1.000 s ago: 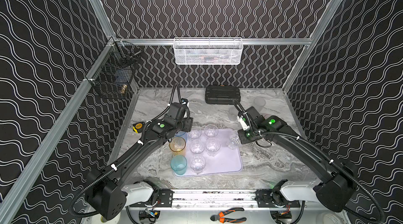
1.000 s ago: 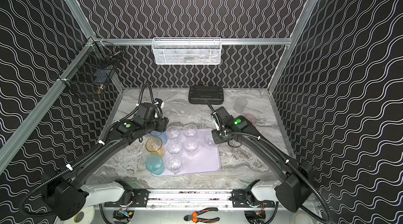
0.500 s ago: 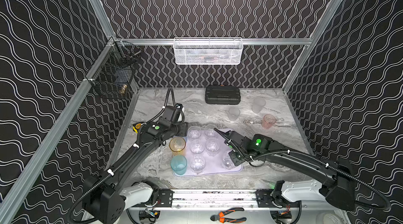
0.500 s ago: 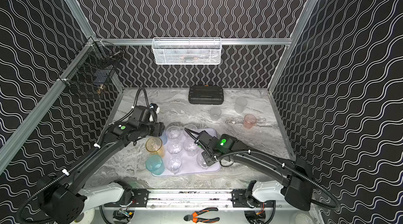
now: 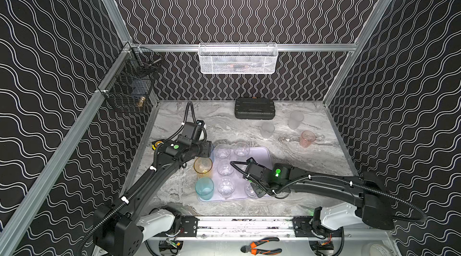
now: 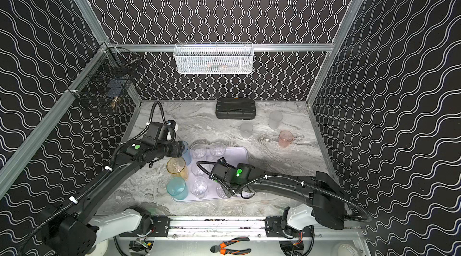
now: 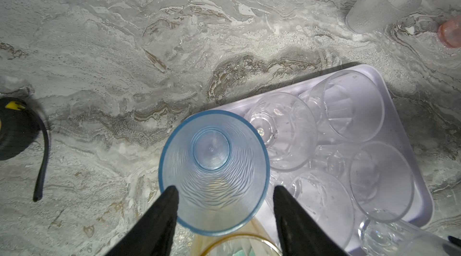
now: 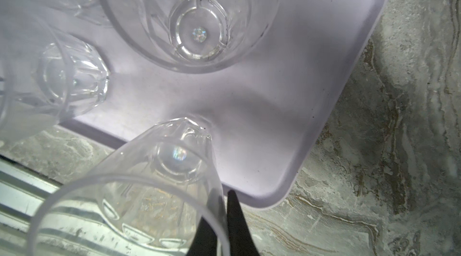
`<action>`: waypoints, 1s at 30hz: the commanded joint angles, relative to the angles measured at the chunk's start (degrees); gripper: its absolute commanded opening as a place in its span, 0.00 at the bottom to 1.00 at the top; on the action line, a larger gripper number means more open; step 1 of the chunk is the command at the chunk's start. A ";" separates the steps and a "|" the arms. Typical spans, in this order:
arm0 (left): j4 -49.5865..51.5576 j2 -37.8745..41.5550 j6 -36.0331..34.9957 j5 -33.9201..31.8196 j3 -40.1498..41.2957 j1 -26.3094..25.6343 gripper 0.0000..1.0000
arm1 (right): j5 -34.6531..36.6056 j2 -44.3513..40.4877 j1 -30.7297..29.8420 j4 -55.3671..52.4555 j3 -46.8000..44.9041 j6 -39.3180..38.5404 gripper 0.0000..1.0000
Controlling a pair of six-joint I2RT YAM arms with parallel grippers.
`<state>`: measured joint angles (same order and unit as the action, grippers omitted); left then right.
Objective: Place the glasses into the tray
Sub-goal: Place the glass on the tray.
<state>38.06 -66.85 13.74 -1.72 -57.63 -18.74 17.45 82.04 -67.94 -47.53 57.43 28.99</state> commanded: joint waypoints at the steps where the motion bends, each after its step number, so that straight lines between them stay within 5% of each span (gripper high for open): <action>1: -0.73 -0.04 -0.09 -0.46 -0.21 0.12 0.65 | 1.17 1.08 -0.48 2.58 -0.64 1.96 0.00; 22: -2.84 -1.32 -1.06 -0.65 0.14 0.39 0.65 | 4.70 6.79 -0.09 6.19 2.16 0.53 0.00; 30: -2.72 -1.27 -1.65 -1.04 -0.18 0.72 0.65 | 0.94 7.52 0.00 5.23 2.03 -0.73 0.00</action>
<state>35.86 -68.12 13.28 -2.00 -57.36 -18.20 20.84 88.77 -67.85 -40.58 59.53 28.99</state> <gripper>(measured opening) 0.651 0.086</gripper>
